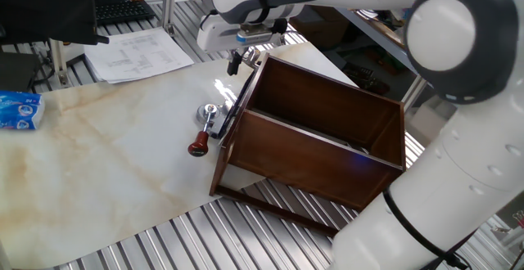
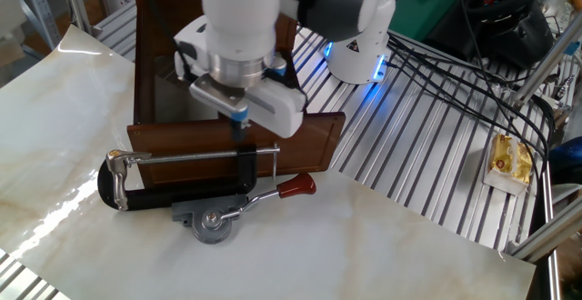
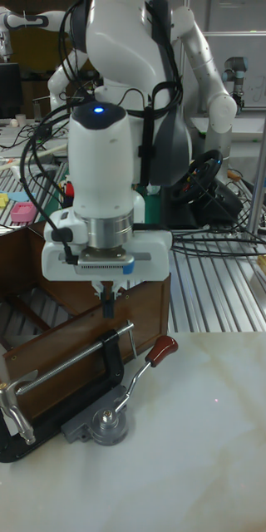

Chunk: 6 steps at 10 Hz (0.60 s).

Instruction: Turn off the water tap

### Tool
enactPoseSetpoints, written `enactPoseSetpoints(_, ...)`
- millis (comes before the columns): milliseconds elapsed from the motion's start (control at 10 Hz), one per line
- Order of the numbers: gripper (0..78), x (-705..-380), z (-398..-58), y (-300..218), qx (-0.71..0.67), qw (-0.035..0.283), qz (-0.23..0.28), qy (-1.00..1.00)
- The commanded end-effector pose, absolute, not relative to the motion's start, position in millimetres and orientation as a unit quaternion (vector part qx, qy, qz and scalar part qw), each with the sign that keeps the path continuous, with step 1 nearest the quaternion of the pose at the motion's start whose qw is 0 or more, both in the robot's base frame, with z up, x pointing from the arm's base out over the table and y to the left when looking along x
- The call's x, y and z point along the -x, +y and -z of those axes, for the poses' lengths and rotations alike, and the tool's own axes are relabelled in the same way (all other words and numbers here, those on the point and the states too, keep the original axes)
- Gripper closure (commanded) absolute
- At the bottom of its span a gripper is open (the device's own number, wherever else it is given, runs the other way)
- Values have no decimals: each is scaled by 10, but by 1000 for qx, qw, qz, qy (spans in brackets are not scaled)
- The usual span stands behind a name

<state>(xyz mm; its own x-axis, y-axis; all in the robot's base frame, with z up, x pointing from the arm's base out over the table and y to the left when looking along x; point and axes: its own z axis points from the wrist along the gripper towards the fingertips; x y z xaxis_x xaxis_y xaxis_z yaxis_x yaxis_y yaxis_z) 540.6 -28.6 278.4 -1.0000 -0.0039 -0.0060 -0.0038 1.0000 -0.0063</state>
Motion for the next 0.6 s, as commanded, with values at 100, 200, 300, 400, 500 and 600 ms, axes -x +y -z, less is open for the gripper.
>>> enactPoseSetpoints(100,776,-5503,-2810,-349,-1,0,3,1000)
enactPoseSetpoints(200,776,-5557,-2795,-368,-2,0,3,1000)
enactPoseSetpoints(300,776,-5586,-2777,-376,-5,1,3,1000)
enactPoseSetpoints(400,776,-5670,-2723,-422,-3,4,4,1000)
enactPoseSetpoints(500,776,-5727,-2713,-453,-2,6,5,1000)
enactPoseSetpoints(600,776,-5768,-2710,-474,2,6,5,1000)
